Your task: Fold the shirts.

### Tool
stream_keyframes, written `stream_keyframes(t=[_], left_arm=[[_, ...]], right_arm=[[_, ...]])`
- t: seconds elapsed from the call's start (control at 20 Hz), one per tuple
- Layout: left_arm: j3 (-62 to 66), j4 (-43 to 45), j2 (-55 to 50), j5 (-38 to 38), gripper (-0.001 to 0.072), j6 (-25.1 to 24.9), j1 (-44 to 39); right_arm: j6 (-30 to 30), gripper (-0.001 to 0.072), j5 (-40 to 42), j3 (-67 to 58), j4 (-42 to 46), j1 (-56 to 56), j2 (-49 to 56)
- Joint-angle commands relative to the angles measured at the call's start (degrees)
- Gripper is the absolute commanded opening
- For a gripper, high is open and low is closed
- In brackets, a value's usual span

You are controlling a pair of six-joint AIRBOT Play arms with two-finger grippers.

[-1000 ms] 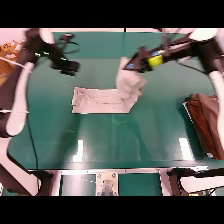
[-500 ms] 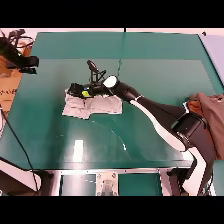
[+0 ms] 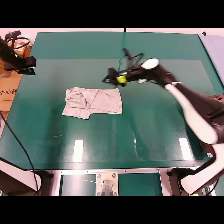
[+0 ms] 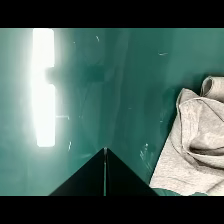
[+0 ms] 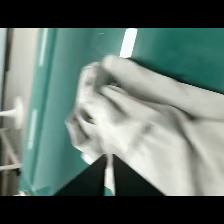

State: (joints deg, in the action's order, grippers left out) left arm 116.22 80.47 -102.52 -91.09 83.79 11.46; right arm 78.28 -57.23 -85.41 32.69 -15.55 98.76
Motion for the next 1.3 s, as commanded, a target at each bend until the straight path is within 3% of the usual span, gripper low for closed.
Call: stream_keyframes(t=[0.0,0.05,0.2,0.45,0.6,0.65,0.7,0.75,1.05,1.15,1.25], left_arm=[[-1.0,-0.1,0.0,0.4,0.0024,0.2,0.1],[-1.0,-0.1,0.0,0.6,0.0024,0.2,0.1],[-1.0,-0.1,0.0,0.2,0.0024,0.2,0.1],[-1.0,-0.1,0.0,0.1,0.0023,0.2,0.1],[-1.0,-0.3,0.0,0.1,0.0024,0.2,0.1],[-1.0,-0.3,0.0,0.1,0.0024,0.2,0.1],[-1.0,-0.3,0.0,0.1,0.0024,0.2,0.1],[-1.0,-0.3,0.0,0.1,0.0024,0.2,0.1],[-1.0,-0.3,0.0,0.0,0.0024,0.2,0.1],[-1.0,-0.3,0.0,0.0,0.0024,0.2,0.1],[-1.0,-0.3,0.0,0.0,0.0024,0.2,0.1]], right_arm=[[-0.1,0.0570,-2.6,12.3,8.3,9.8,-8.9],[-0.5,0.0616,-2.6,15.0,8.3,11.5,-9.0],[-2.4,0.0617,0.2,20.4,6.8,11.8,-6.0],[-12.7,0.0616,4.9,19.8,-12.2,3.8,3.4],[-14.5,0.0615,5.0,16.2,-19.3,-1.3,7.6],[-14.5,0.0528,5.1,14.4,-19.8,-2.7,8.5],[-14.5,0.0126,5.2,12.6,-19.8,-3.5,8.7],[-14.5,0.0034,5.1,11.0,-19.9,-3.8,8.7],[-12.6,0.0013,-4.8,-5.6,-18.2,0.5,3.6],[-6.9,0.0013,-8.7,-11.3,-11.8,4.3,-1.8],[1.2,0.0013,-13.5,-16.4,0.5,9.7,-7.3]])
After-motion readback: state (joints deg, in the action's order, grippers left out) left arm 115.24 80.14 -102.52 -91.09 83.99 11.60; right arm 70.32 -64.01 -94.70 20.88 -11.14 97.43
